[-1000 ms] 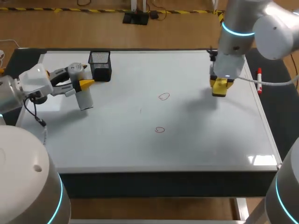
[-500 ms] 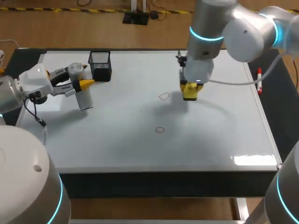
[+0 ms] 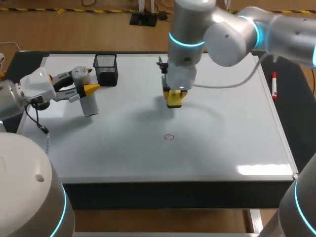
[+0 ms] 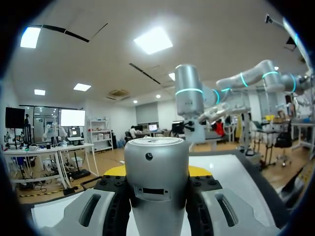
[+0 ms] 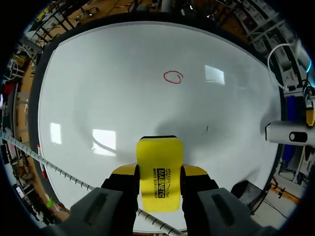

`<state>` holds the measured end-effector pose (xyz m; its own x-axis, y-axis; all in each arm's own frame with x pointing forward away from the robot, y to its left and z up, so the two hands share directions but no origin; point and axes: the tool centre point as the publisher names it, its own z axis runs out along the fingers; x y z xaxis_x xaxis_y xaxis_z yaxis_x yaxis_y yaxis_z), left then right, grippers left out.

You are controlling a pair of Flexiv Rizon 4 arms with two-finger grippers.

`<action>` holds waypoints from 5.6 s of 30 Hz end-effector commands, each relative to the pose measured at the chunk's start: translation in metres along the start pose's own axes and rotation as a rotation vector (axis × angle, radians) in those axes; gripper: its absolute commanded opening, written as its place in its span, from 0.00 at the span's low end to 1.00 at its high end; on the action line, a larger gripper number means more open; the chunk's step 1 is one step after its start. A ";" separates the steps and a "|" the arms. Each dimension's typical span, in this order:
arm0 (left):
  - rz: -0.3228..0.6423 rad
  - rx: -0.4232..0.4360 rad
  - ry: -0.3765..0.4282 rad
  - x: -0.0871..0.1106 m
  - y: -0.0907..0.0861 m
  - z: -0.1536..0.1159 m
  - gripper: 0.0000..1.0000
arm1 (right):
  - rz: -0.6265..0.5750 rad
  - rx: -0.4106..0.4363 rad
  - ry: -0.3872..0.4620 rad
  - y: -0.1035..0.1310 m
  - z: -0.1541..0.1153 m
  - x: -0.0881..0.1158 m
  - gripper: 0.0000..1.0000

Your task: Pick up the inspection probe, press it on each red-marked spot on the whiteboard one by one, put down the probe, pick up the eraser, and wipe off all the red marks.

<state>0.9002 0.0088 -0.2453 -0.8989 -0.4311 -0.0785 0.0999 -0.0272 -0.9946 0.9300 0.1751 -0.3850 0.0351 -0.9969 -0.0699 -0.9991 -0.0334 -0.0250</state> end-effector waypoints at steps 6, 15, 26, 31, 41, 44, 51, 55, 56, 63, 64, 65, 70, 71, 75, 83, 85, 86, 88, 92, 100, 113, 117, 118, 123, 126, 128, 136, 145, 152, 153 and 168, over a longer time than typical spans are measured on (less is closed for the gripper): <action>-0.002 -0.003 0.000 0.000 -0.002 0.000 0.00 | -0.012 0.000 0.077 -0.004 0.015 -0.033 0.00; -0.002 -0.003 0.000 0.000 -0.002 0.000 0.00 | -0.013 -0.006 0.061 -0.003 0.024 -0.032 0.00; -0.002 -0.003 0.000 0.000 -0.002 0.000 0.00 | -0.005 -0.006 0.069 0.001 0.032 -0.024 0.00; -0.002 -0.003 0.000 0.000 -0.002 0.000 0.00 | 0.000 -0.013 0.072 0.003 0.036 -0.018 0.00; -0.002 -0.003 0.000 0.000 -0.002 0.000 0.00 | 0.034 -0.010 0.090 0.004 0.036 0.007 0.00; -0.002 -0.003 0.000 0.000 -0.002 0.000 0.00 | 0.043 -0.009 0.098 0.005 0.035 0.015 0.00; -0.002 -0.003 0.000 0.000 -0.002 0.000 0.00 | 0.062 -0.019 0.105 0.005 0.036 0.031 0.00; -0.002 -0.003 0.000 0.000 -0.002 0.000 0.00 | 0.072 -0.023 0.112 0.004 0.038 0.040 0.00; -0.002 -0.003 0.000 0.000 -0.002 0.000 0.00 | 0.074 -0.025 0.111 0.004 0.038 0.042 0.00; -0.002 -0.003 0.000 0.000 -0.002 0.000 0.00 | 0.092 -0.030 0.111 0.003 0.037 0.054 0.00; -0.002 -0.003 0.000 0.000 -0.002 0.000 0.00 | 0.094 -0.030 0.112 0.002 0.036 0.055 0.00; -0.002 -0.003 0.000 0.000 -0.002 0.000 0.00 | 0.098 -0.030 0.113 0.002 0.036 0.057 0.00; -0.002 -0.003 0.000 0.000 -0.002 0.000 0.00 | 0.108 -0.030 0.120 0.001 0.035 0.065 0.00; -0.002 -0.003 0.000 0.000 -0.002 0.000 0.00 | 0.110 -0.031 0.120 0.001 0.035 0.066 0.00; -0.002 -0.003 0.000 0.000 -0.002 0.000 0.00 | 0.117 -0.030 0.127 0.000 0.034 0.070 0.00; -0.002 -0.003 0.000 0.000 -0.002 0.000 0.00 | 0.118 -0.022 0.121 -0.003 0.017 0.070 0.00; -0.002 -0.003 0.000 0.000 -0.002 0.000 0.00 | 0.101 0.003 0.102 -0.005 0.006 0.063 0.00; -0.002 -0.003 0.000 0.000 -0.002 0.000 0.00 | 0.089 0.008 0.095 -0.006 0.002 0.058 0.00; -0.002 -0.003 0.000 0.000 -0.002 0.000 0.00 | 0.068 0.020 0.079 -0.008 -0.003 0.048 0.00; -0.002 -0.003 0.000 0.000 -0.002 0.000 0.00 | 0.033 0.018 0.064 -0.009 0.000 0.024 0.00; -0.002 -0.003 0.000 0.000 -0.002 0.000 0.00 | -0.029 -0.004 0.033 -0.004 0.018 -0.006 0.00; -0.002 -0.003 0.000 0.000 -0.002 0.000 0.00 | -0.040 -0.043 0.063 -0.009 0.031 -0.006 0.00; -0.002 -0.003 0.000 0.000 -0.002 0.000 0.00 | -0.030 -0.050 0.063 -0.010 0.035 0.001 0.00; -0.002 -0.003 0.000 0.000 -0.002 0.000 0.00 | -0.025 -0.054 0.064 -0.010 0.036 0.003 0.00; -0.002 -0.003 0.000 0.000 -0.002 0.000 0.00 | -0.002 -0.056 0.072 -0.010 0.037 0.015 0.00; -0.002 -0.003 0.000 0.000 -0.002 0.000 0.00 | 0.012 -0.060 0.082 -0.010 0.038 0.024 0.00; -0.002 -0.003 0.000 0.000 -0.002 0.000 0.00 | 0.023 -0.059 0.087 -0.009 0.038 0.030 0.00; -0.002 -0.003 0.000 0.000 -0.002 0.000 0.00 | 0.076 -0.049 0.105 -0.009 0.035 0.057 0.00; -0.002 -0.003 0.000 0.000 -0.002 0.000 0.00 | 0.106 -0.041 0.113 -0.008 0.031 0.073 0.00; -0.002 -0.003 0.000 0.000 -0.002 0.000 0.00 | 0.127 -0.019 0.099 -0.011 0.015 0.083 0.00; -0.002 -0.003 0.000 0.000 -0.002 0.000 0.00 | 0.127 -0.019 0.097 -0.012 0.012 0.086 0.00; -0.002 -0.003 0.000 0.000 -0.002 0.000 0.00 | 0.214 0.020 0.099 -0.033 -0.019 0.150 0.00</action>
<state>0.9001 0.0088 -0.2452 -0.8989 -0.4310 -0.0785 0.0999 -0.0271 -0.9946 0.9702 0.0394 -0.3812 -0.1810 -0.9827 0.0385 -0.9830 0.1795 -0.0384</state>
